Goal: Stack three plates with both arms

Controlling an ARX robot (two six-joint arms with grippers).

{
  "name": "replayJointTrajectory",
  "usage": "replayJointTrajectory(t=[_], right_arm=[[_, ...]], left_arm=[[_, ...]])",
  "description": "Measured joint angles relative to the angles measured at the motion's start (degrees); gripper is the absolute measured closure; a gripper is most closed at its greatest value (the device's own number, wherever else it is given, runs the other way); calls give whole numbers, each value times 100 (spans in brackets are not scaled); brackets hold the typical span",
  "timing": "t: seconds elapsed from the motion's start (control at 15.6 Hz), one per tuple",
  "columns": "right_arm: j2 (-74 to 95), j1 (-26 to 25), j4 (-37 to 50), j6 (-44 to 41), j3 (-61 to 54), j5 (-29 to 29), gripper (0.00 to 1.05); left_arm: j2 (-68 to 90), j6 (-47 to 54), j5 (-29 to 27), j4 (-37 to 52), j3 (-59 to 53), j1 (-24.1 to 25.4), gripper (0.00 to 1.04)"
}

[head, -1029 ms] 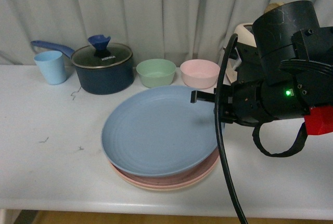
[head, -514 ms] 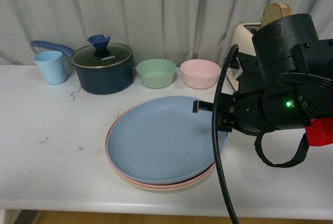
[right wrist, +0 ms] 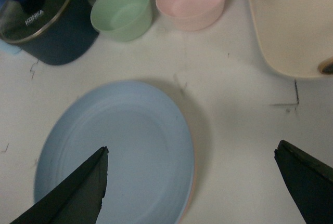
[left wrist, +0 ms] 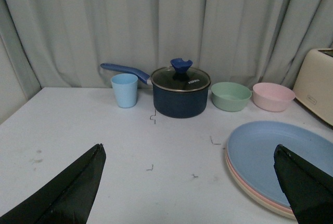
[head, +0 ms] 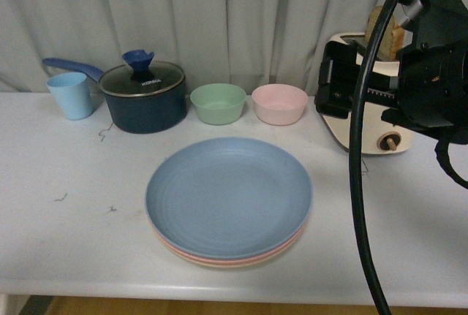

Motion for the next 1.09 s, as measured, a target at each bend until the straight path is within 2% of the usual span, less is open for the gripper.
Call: replayJointTrajectory(t=[0.06, 0.13, 0.19, 0.32, 0.45, 0.58, 1.09], right_arm=[[219, 22, 1681, -444, -444, 737, 17], [258, 11, 2730, -846, -1073, 1246, 26], [227, -72, 3567, -1220, -1762, 1440, 35], [-549, -481, 5056, -1657, -2647, 1399, 59], [-1432, -695, 5189, -1742, -3296, 1139, 84], [-1633, -791, 4953, -1797, -3807, 955, 102], [-3532, -1235, 4177, -1834, -4750, 546, 103]], left_arm=[[0, 0, 0, -9, 0, 0, 7], [0, 0, 2, 2, 0, 0, 7], [0, 0, -22, -22, 0, 2, 7], [0, 0, 0, -13, 0, 4, 7], [0, 0, -2, -9, 0, 4, 7], [0, 0, -2, -9, 0, 4, 7], [0, 0, -2, -9, 0, 4, 7]])
